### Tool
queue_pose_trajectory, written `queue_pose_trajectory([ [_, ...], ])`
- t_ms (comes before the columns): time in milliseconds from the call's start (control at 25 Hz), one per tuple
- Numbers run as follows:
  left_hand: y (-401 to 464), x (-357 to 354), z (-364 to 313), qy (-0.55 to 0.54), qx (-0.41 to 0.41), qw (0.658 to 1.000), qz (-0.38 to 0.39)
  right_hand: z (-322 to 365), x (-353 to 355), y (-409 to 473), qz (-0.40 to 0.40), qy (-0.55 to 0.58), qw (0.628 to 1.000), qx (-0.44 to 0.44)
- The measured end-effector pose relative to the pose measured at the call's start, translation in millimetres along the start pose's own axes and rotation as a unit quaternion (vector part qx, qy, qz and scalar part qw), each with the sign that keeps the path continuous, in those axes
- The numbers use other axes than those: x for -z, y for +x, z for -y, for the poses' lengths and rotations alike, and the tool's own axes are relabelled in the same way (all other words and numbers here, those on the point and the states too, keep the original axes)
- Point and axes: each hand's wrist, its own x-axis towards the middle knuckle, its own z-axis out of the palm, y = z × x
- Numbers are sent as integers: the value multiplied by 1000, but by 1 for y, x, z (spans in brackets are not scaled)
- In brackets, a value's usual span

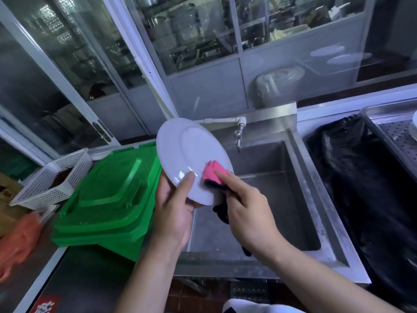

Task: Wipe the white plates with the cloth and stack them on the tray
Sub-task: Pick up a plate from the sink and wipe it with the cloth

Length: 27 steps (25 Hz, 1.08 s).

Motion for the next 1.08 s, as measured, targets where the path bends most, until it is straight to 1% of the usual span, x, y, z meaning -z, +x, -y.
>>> queue_pose_trajectory([
  [80, 7, 4, 7, -25, 36, 999, -28, 13, 13, -5, 73, 51, 995, -33],
  [160, 10, 8, 13, -55, 75, 994, -50, 24, 32, -7, 156, 160, 969, -104],
  [200, 10, 9, 15, -64, 94, 992, -61, 26, 43, -4, 161, 196, 958, -136],
  [240, 9, 9, 16, -70, 112, 989, -70, 22, 53, 2, 127, 204, 959, -149],
  [280, 8, 9, 19, -77, 131, 985, -78, 14, 61, 9, 72, 161, 976, -126],
  [320, 7, 9, 20, -85, 151, 981, -82, 5, 67, 16, 8, 79, 994, -72],
  [360, 6, 8, 22, -94, 175, 976, -85, -2, 68, 20, -25, -3, 1000, -6],
  [400, 4, 7, 24, -106, 201, 970, -83, -9, 64, 20, -5, -63, 997, 54],
  [440, 3, 6, 25, -117, 228, 963, -80, -19, 56, 16, 51, -127, 986, 96],
  [480, 2, 6, 26, -126, 249, 957, -77, -30, 47, 9, 103, -206, 965, 127],
  [520, 1, 6, 27, -134, 264, 952, -80, -41, 40, 3, 127, -289, 937, 146],
  [560, -1, 7, 28, -142, 271, 948, -91, -49, 35, -3, 134, -346, 915, 161],
  [640, -3, 7, 27, -157, 280, 940, -118, -62, 34, -4, 128, -380, 896, 191],
  [680, -4, 6, 27, -160, 289, 935, -131, -66, 34, -2, 105, -381, 893, 218],
  [800, -9, 2, 24, -184, 338, 911, -149, -72, 29, 2, -24, -354, 879, 318],
  [840, -10, 2, 21, -201, 358, 900, -144, -70, 28, 2, -37, -334, 875, 350],
  [920, -9, 3, 15, -230, 378, 889, -121, -61, 33, 4, -24, -300, 873, 384],
  [960, -8, 3, 13, -227, 372, 894, -108, -57, 37, 9, -21, -283, 886, 366],
  [1000, -8, 3, 14, -200, 357, 907, -100, -54, 41, 15, -32, -256, 914, 313],
  [1040, -9, 6, 17, -149, 332, 926, -97, -51, 45, 22, -53, -207, 951, 224],
  [1080, -10, 12, 22, -75, 293, 949, -95, -51, 48, 28, -76, -126, 983, 114],
])
